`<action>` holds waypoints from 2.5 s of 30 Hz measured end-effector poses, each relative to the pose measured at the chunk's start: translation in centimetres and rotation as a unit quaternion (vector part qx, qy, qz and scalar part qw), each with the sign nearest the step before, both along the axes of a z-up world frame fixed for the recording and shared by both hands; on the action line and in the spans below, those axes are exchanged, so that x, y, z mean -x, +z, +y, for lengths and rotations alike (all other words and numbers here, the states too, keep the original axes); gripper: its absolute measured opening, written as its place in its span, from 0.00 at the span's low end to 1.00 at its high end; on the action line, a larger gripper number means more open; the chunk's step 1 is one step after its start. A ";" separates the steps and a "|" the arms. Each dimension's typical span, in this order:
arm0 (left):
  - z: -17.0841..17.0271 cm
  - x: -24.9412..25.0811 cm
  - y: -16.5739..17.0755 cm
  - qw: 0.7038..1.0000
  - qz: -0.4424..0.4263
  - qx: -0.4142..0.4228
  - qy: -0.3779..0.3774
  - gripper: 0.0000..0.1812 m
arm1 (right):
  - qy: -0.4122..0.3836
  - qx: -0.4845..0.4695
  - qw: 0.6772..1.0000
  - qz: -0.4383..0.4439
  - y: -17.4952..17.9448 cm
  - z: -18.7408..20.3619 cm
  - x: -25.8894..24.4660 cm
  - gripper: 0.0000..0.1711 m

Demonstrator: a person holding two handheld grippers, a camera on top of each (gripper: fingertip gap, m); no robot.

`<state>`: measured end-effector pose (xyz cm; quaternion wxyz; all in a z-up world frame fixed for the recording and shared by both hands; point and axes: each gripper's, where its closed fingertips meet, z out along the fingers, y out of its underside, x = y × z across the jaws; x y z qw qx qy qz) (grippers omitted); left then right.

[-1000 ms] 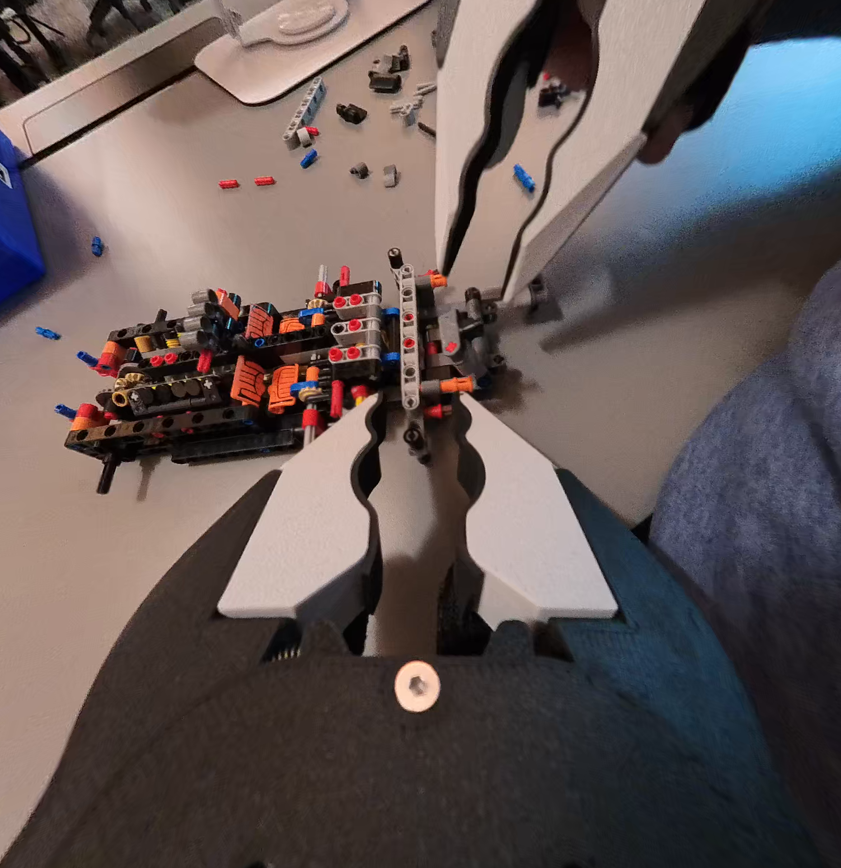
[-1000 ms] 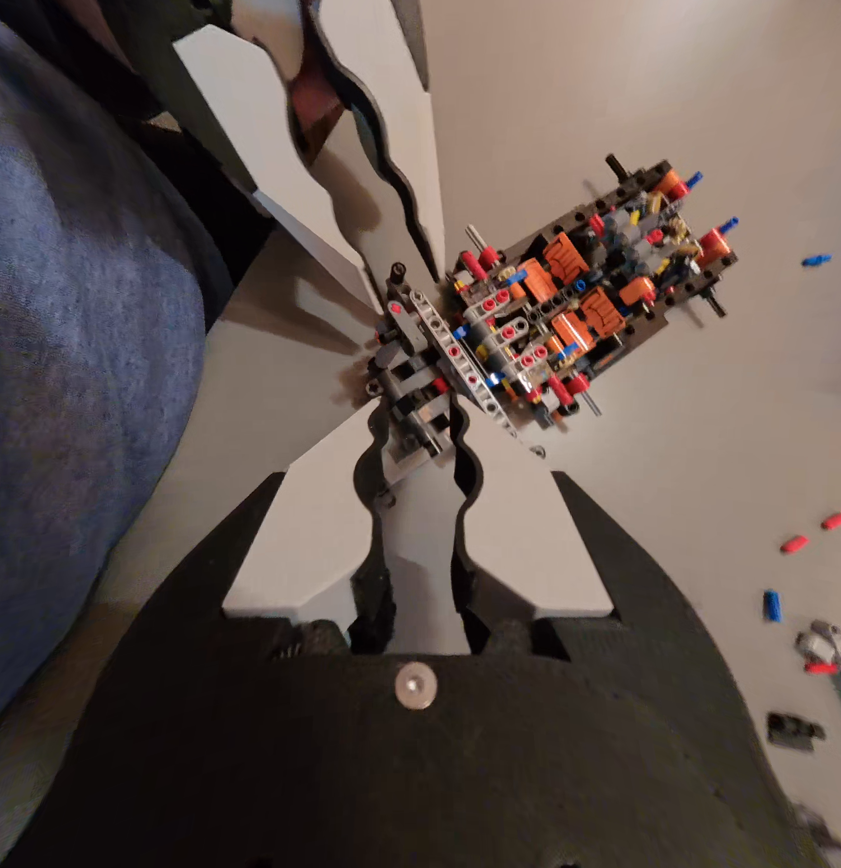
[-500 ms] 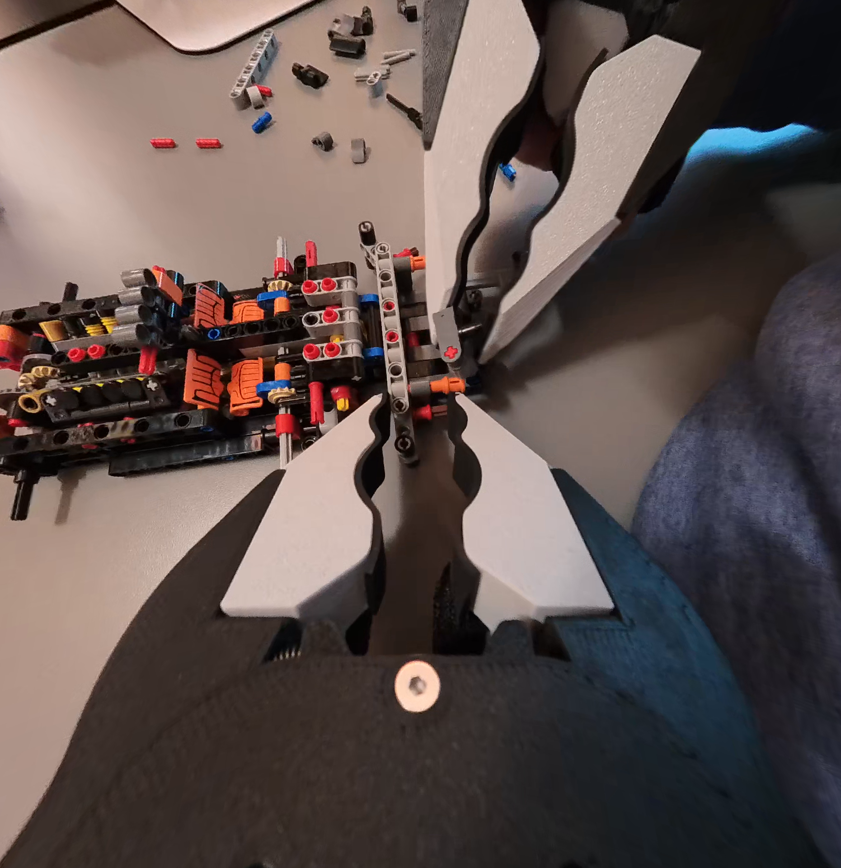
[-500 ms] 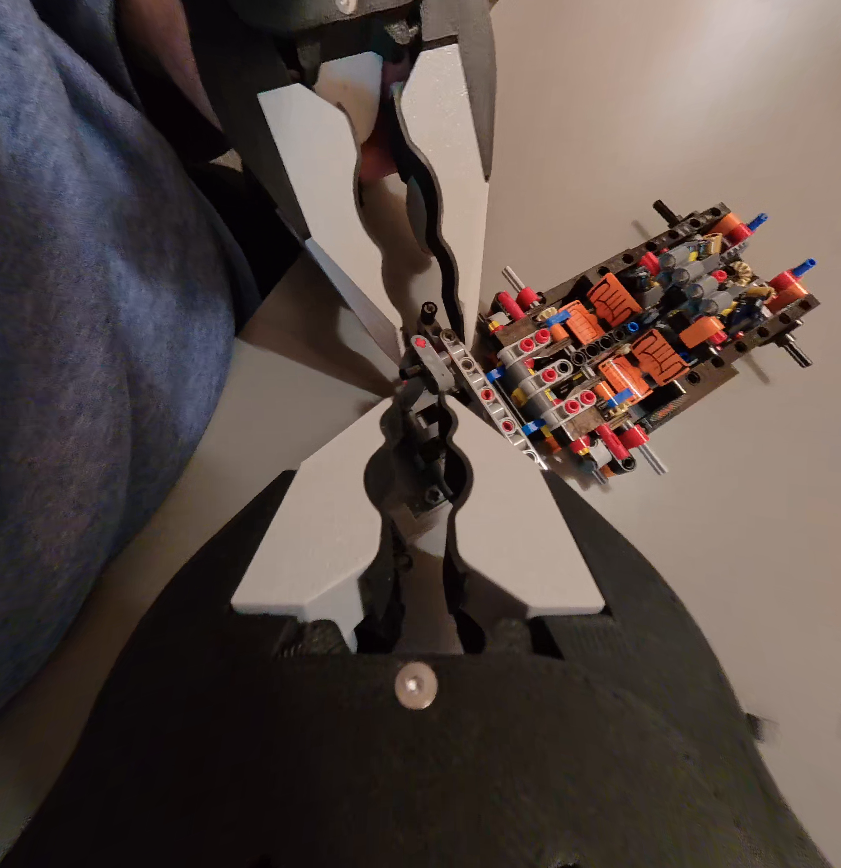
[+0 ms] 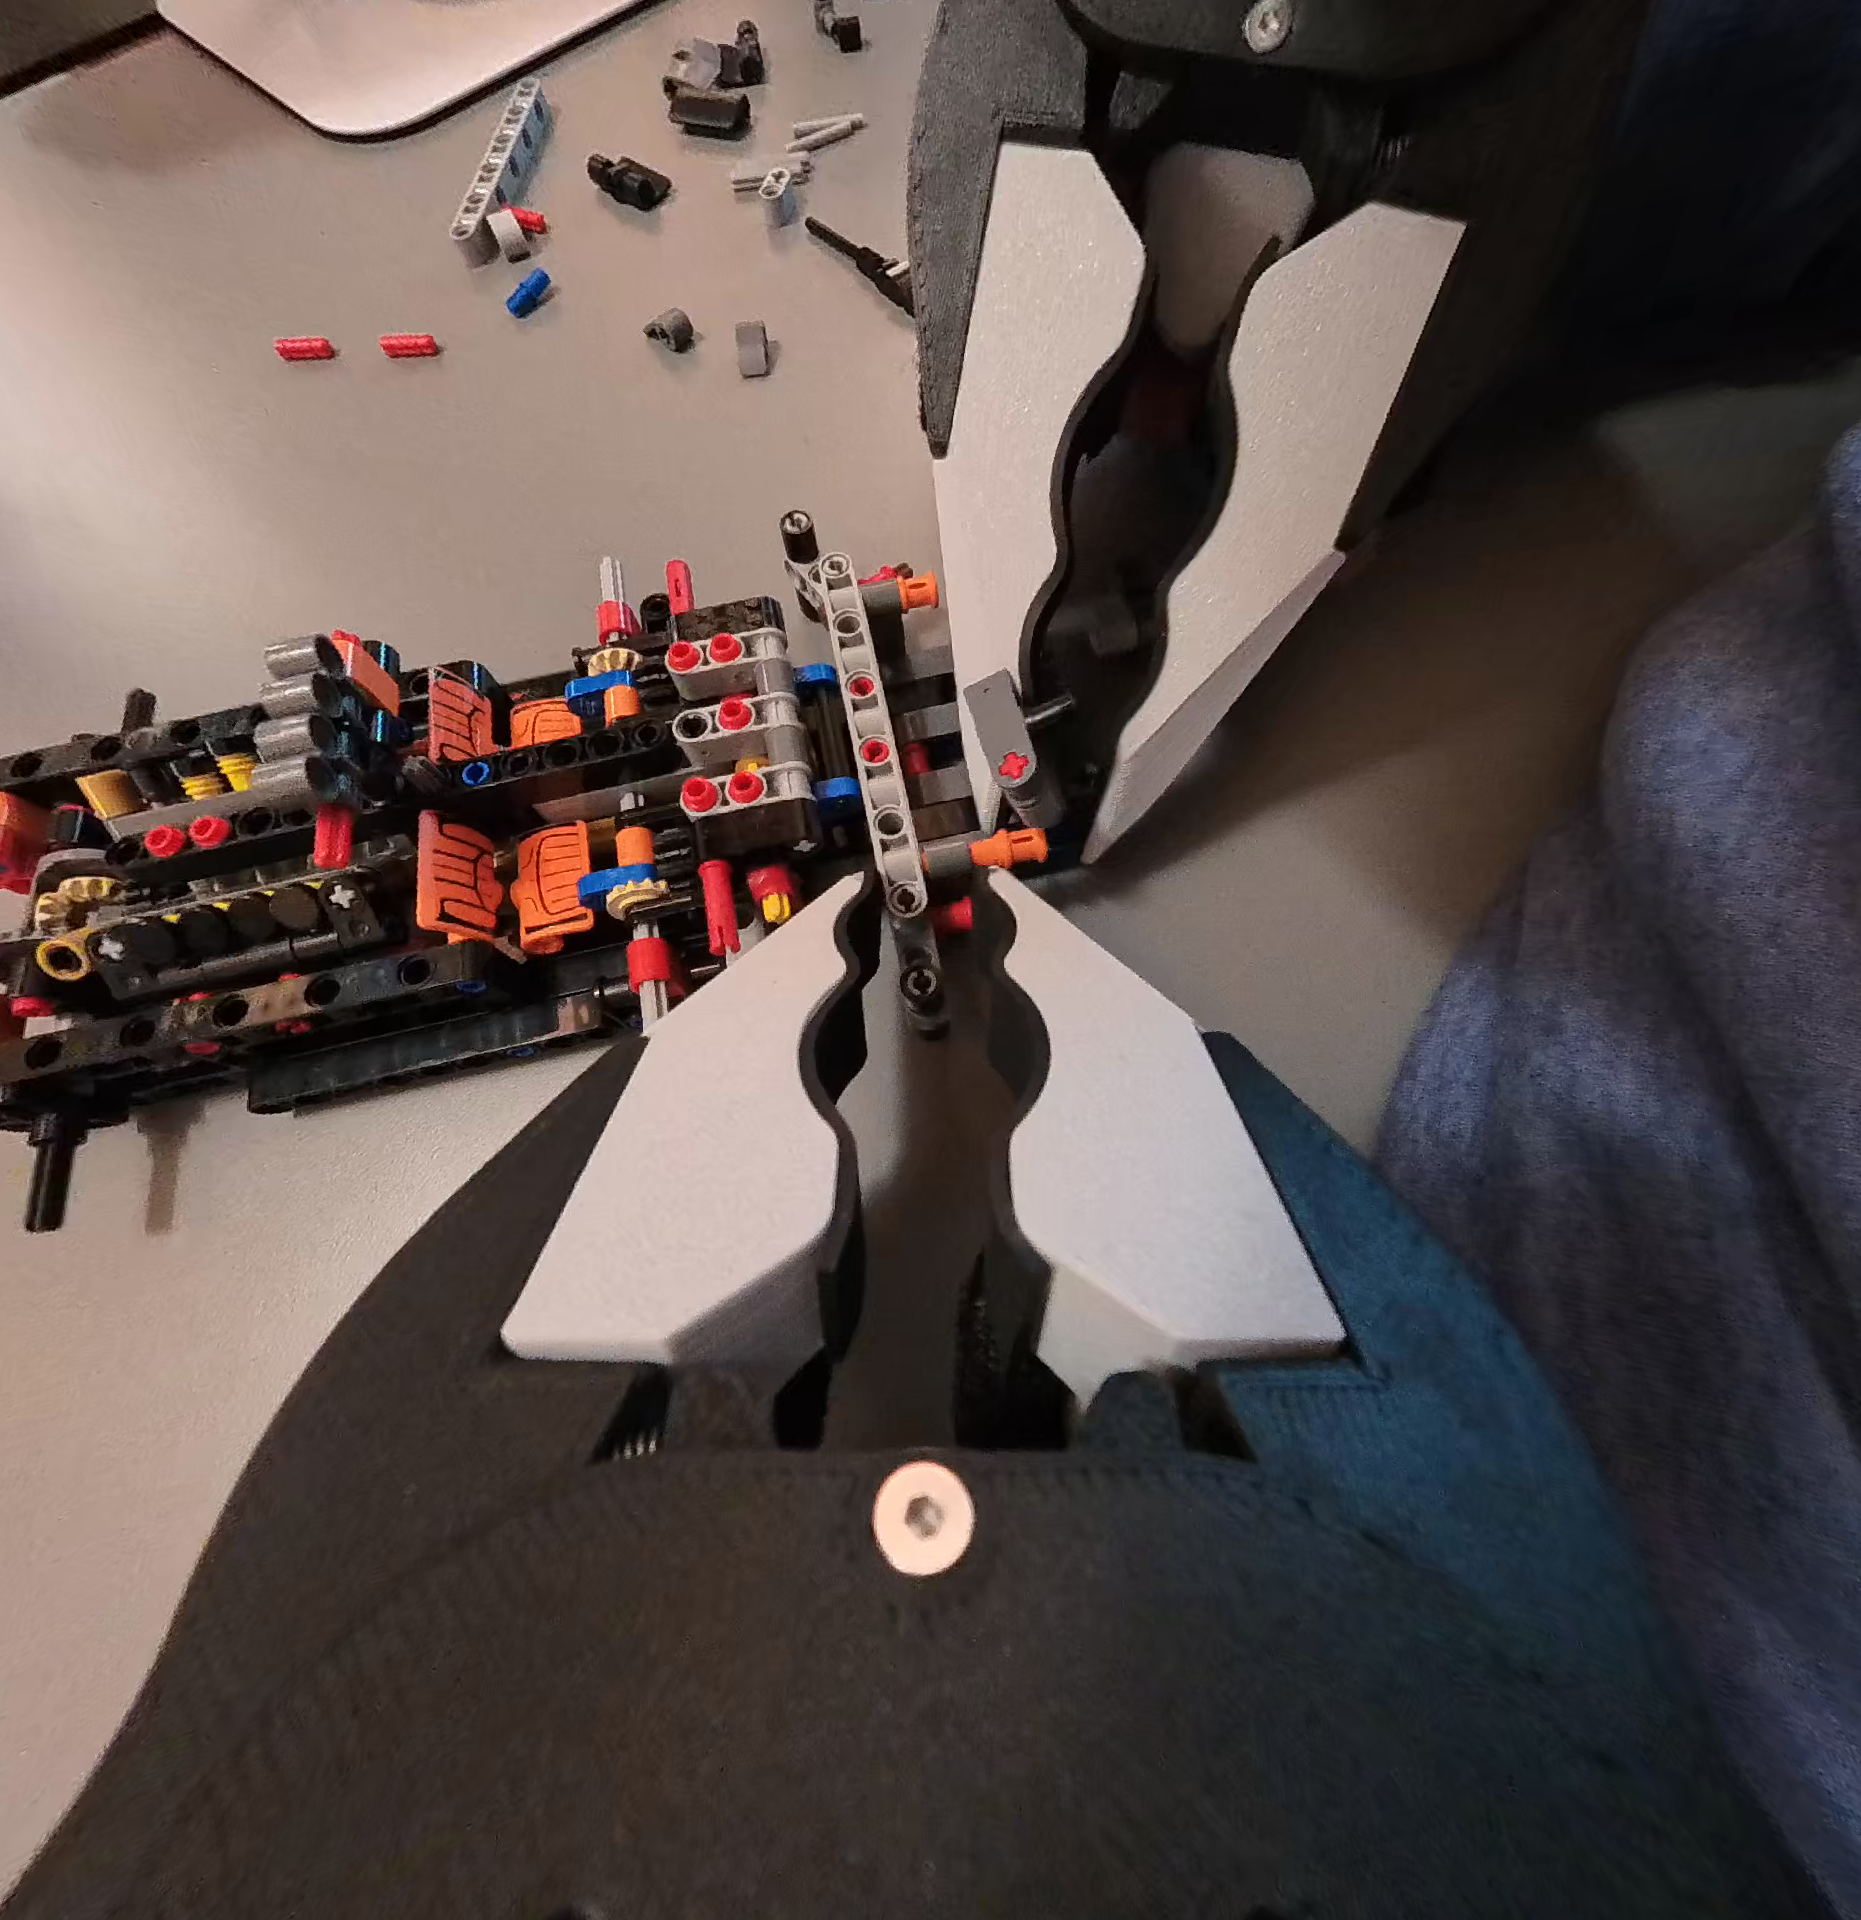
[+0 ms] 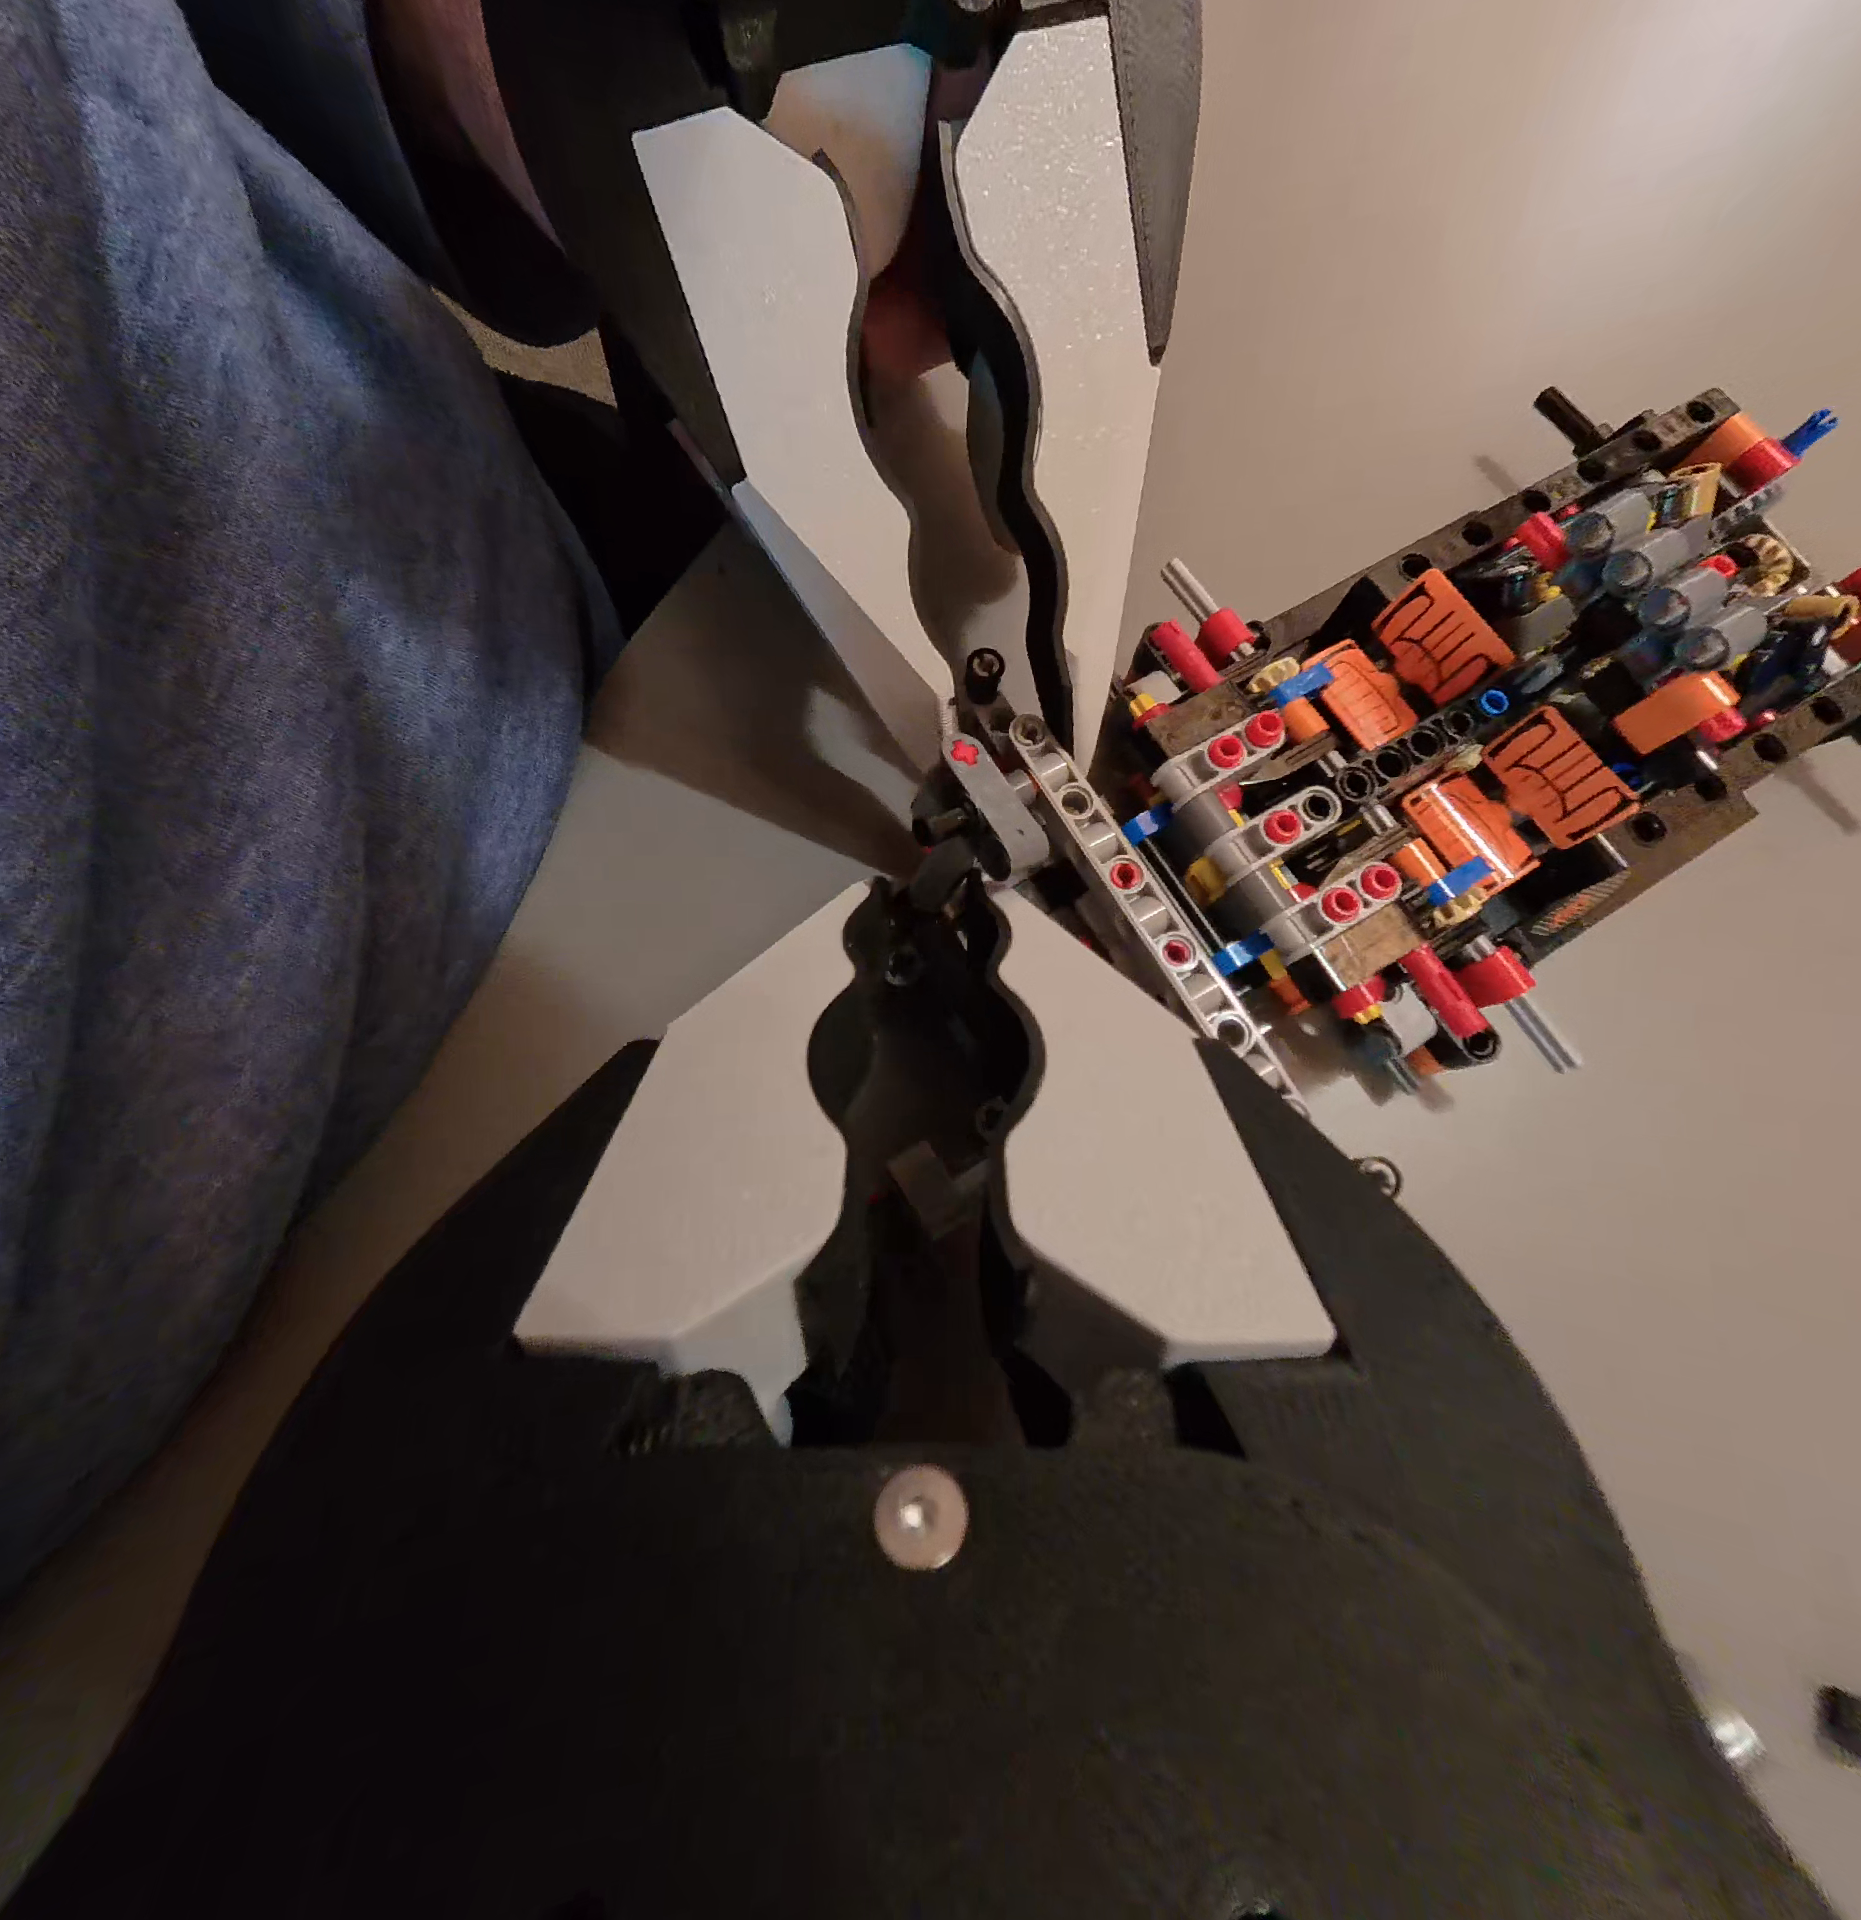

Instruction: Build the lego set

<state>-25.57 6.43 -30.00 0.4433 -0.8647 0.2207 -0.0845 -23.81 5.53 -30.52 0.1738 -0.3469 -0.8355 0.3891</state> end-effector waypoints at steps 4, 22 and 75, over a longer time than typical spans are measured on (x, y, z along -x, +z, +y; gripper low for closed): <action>0.1 0.0 0.1 1.000 -0.005 -0.003 -0.002 0.08 | -0.009 0.004 1.000 0.005 0.2 0.2 0.0 0.07; 0.2 -0.2 0.0 1.000 0.000 0.004 -0.007 0.08 | -0.107 -0.008 0.993 0.048 0.8 0.6 0.1 0.11; 0.5 -0.7 -0.2 1.000 0.006 0.010 -0.006 0.08 | -0.037 -0.101 0.992 0.065 0.7 0.7 -0.3 0.00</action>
